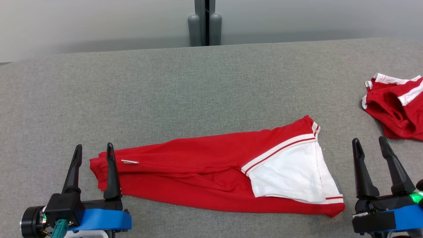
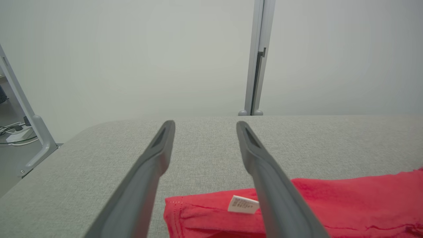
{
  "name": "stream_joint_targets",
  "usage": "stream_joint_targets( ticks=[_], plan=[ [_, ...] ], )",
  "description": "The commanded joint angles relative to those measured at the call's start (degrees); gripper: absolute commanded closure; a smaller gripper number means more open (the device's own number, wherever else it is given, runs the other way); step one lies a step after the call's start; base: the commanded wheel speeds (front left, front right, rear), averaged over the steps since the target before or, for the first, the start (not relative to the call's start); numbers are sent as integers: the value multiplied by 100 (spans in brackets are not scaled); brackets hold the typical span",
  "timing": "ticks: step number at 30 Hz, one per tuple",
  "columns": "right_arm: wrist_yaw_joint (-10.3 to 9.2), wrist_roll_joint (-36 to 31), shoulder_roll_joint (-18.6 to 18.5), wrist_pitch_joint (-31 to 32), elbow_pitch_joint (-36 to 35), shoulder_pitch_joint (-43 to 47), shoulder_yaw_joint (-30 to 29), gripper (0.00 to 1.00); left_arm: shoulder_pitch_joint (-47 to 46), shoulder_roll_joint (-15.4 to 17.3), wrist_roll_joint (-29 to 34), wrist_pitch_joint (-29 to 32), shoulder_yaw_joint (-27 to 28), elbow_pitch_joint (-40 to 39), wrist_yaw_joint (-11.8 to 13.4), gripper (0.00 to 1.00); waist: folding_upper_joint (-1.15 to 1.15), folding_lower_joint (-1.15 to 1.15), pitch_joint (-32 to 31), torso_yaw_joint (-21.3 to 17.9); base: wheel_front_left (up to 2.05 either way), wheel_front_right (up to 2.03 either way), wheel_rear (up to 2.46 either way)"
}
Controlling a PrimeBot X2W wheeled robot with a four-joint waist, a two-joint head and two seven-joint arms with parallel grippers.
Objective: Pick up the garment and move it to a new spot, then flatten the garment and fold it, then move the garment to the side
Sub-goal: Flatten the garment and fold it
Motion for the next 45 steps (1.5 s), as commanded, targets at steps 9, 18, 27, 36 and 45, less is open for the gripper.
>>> stream_joint_targets(
  ticks=[9, 18, 27, 36, 45],
  plan=[
    [3, -26, 8, 148, 83, 77, -66, 0, -60, 47, 51, 40, -85, 23, -33, 0, 0, 0, -16, 50, 0, 0, 0],
    [3, 186, -249, 198, 1773, -408, 138, 0, -453, 29, 167, 71, -217, 79, -89, 0, 0, 0, 317, 272, 0, 0, 0],
    [6, 685, -346, 548, 3460, -1195, 928, 5, -750, -111, 244, -3, -238, 218, -161, 0, 0, 0, 554, 417, 0, 0, 0],
    [7, 1173, -713, 171, 3188, -1159, 1183, 100, -669, -185, 293, -37, -189, 274, -184, 0, 0, 0, 435, 405, 0, 0, 0],
    [1, 1301, -1078, 179, 2755, -658, 399, 100, -546, -157, 319, -42, -154, 209, -191, 0, 0, 0, 268, 286, 0, 0, 0]
  ],
)
